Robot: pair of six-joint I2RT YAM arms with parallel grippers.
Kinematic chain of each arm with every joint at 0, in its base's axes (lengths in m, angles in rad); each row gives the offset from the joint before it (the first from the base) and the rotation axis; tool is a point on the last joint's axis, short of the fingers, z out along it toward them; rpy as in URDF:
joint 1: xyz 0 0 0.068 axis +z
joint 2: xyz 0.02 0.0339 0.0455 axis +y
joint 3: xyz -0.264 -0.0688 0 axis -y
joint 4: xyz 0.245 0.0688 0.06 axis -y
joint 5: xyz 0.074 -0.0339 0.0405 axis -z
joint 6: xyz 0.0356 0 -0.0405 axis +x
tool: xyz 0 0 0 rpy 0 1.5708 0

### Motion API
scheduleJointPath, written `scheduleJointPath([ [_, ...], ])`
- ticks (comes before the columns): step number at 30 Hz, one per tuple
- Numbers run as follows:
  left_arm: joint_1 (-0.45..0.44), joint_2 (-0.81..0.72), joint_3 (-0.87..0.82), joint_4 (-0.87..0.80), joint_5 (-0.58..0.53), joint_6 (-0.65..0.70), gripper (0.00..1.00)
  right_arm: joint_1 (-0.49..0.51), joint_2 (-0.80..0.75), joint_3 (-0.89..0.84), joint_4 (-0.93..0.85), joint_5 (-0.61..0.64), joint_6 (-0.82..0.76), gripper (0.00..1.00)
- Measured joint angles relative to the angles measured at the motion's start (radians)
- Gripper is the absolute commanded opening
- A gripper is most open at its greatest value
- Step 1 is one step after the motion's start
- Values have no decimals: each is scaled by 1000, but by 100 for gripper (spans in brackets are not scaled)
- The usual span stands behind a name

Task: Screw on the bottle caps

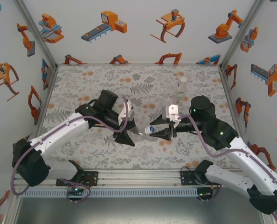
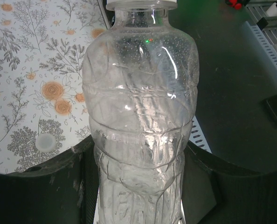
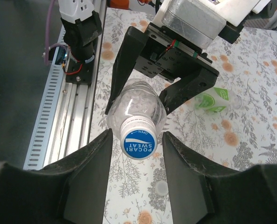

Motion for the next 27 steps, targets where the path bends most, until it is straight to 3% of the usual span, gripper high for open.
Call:
scheduleJointPath([
  [8,0,0,1,-6,0,0,0,0,13,0,0,-3,-4,40],
  [12,0,0,1,-6,0,3,0,0,13,-1,0,-3,-4,33],
  [19,0,-1,1,-11,-9,15,0,0,14,-7,4,-2,-6,11],
  [21,0,-5,1,-15,-27,19,0,0,15,-10,6,5,1,0],
  [27,1,-51,-4,5,-187,17,0,2,39,-16,23,97,88,0],
])
